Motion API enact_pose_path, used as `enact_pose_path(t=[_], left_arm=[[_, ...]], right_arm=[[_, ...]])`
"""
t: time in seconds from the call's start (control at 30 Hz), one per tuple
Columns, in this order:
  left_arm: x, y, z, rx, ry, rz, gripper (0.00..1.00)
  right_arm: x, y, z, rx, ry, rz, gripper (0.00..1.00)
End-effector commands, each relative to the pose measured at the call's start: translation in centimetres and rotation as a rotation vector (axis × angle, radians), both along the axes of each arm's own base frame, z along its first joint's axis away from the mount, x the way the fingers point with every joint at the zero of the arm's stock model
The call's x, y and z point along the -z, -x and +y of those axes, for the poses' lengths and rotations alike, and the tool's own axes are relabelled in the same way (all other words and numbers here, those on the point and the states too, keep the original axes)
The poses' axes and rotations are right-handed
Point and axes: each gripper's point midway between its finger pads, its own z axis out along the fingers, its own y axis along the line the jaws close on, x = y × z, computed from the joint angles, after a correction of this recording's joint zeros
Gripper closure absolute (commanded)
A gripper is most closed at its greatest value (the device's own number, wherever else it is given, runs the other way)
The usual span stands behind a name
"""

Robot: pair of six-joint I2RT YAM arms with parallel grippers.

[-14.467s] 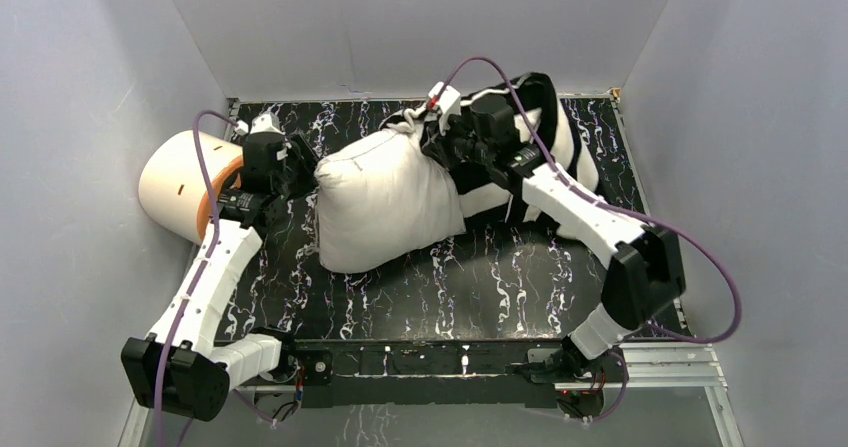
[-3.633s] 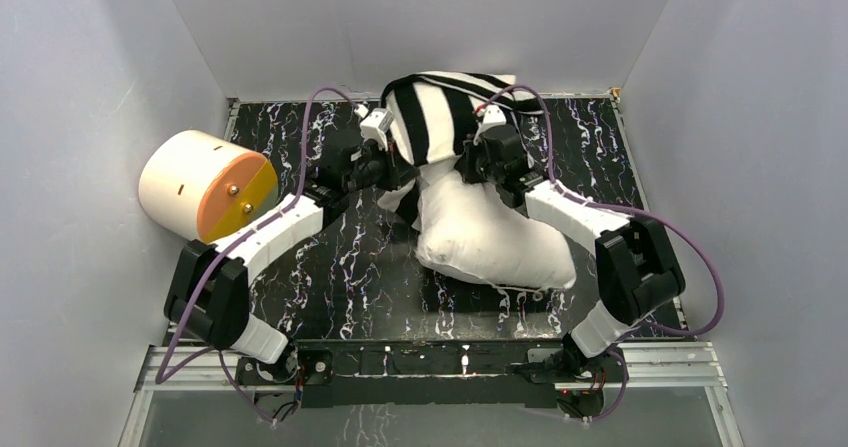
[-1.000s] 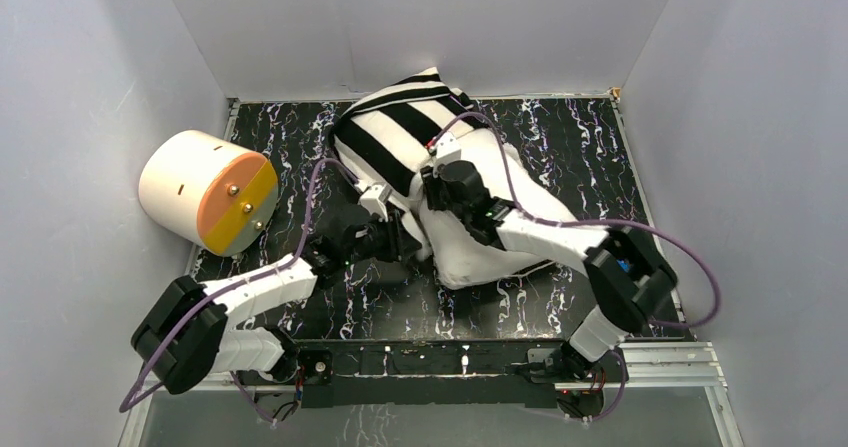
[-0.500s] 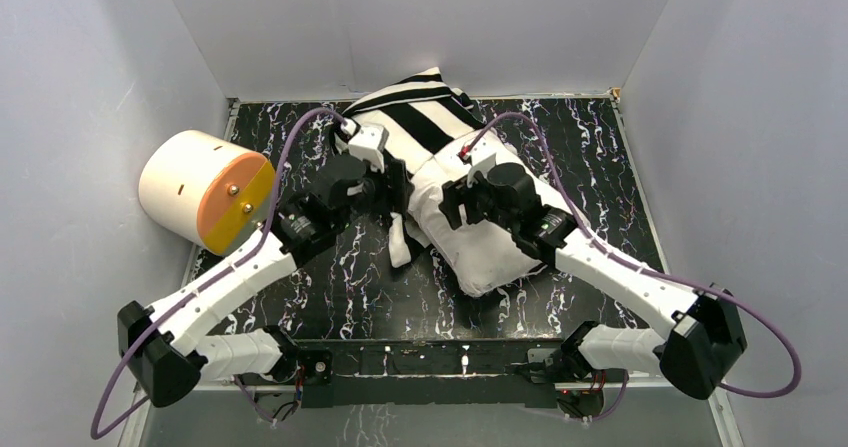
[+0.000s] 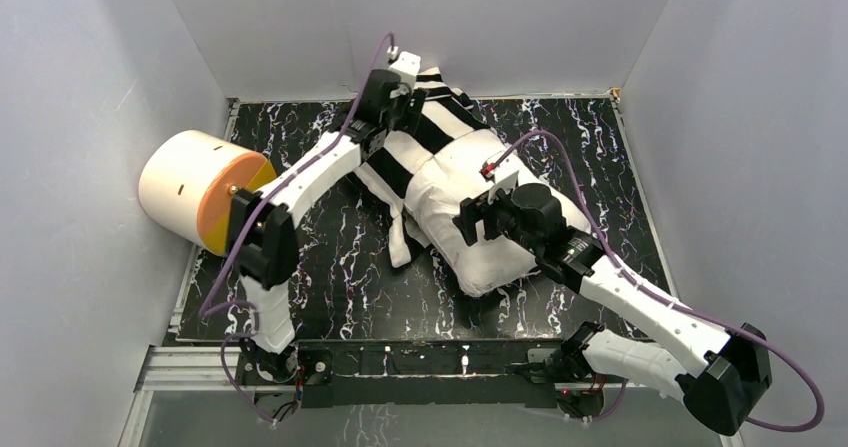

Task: Put the pillow into the pillowcase
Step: Stuff the pillow into the pillowcase.

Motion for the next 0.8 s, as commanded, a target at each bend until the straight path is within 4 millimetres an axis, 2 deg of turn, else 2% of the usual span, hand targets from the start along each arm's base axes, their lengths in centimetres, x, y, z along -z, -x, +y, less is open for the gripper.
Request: enact_pose_path(t=[0.0, 0.17, 0.3, 0.43, 0.53, 0.6, 0.77], left_arm=[[-3.6, -4.8, -3.6, 0.132, -0.048, -0.143, 0.29], [-1.3, -8.0, -7.5, 0.244, -0.039, -0.147, 0.29], [-0.3, -9.8, -9.6, 0.298, -0.007, -0.201, 0.27], [2.1, -11.6, -10.2, 0.289, -0.036, -0.208, 0.27], [3.6, -13.3, -9.1, 0.213, -0.093, -0.232, 0.31], [3.3, -14.1, -8.3, 0.163, -0.108, -0.267, 0.39], [1.0, -14.7, -6.5, 0.081, -0.100, -0.341, 0.92]], right_arm=[[-1.5, -0.1, -1.1, 0.037, -0.022, -0.058, 0.11], [-1.5, 0.9, -1.8, 0.024, -0.020, -0.058, 0.11], [-1.5, 1.6, -2.4, 0.021, -0.032, -0.071, 0.11], [-1.3, 1.7, -2.4, 0.015, -0.034, -0.069, 0.11], [-1.5, 1.9, -2.1, 0.003, -0.042, -0.062, 0.11], [-1.6, 2.0, -2.0, -0.001, -0.050, -0.058, 0.11], [-1.0, 1.9, -1.7, -0.005, -0.059, -0.042, 0.11]])
